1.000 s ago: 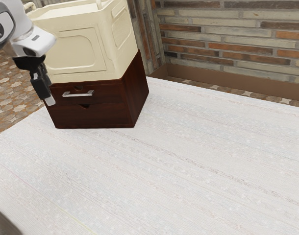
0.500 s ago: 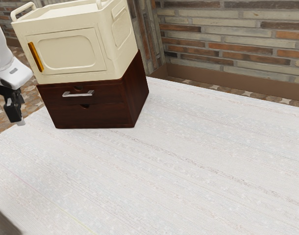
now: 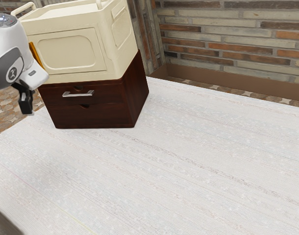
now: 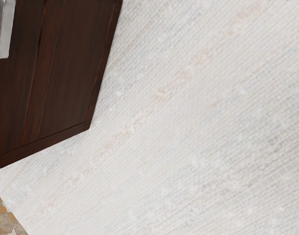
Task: Pull the drawer handle with one arm to open the drawer
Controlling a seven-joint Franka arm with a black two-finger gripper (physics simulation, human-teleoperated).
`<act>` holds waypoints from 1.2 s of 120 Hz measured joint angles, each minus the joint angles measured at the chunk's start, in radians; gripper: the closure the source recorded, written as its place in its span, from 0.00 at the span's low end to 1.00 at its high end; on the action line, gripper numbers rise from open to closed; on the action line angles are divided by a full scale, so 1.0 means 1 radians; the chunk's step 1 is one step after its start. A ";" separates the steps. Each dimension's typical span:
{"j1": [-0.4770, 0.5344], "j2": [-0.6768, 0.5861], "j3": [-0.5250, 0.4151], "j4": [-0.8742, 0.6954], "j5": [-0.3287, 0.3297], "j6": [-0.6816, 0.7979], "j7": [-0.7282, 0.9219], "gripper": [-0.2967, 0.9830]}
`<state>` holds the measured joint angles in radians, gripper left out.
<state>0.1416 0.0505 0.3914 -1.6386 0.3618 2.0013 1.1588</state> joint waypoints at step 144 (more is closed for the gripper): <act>0.020 0.225 -0.015 0.094 -0.018 0.215 0.074 0.23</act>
<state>0.1620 0.2759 0.3764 -1.5446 0.3443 2.2165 1.2332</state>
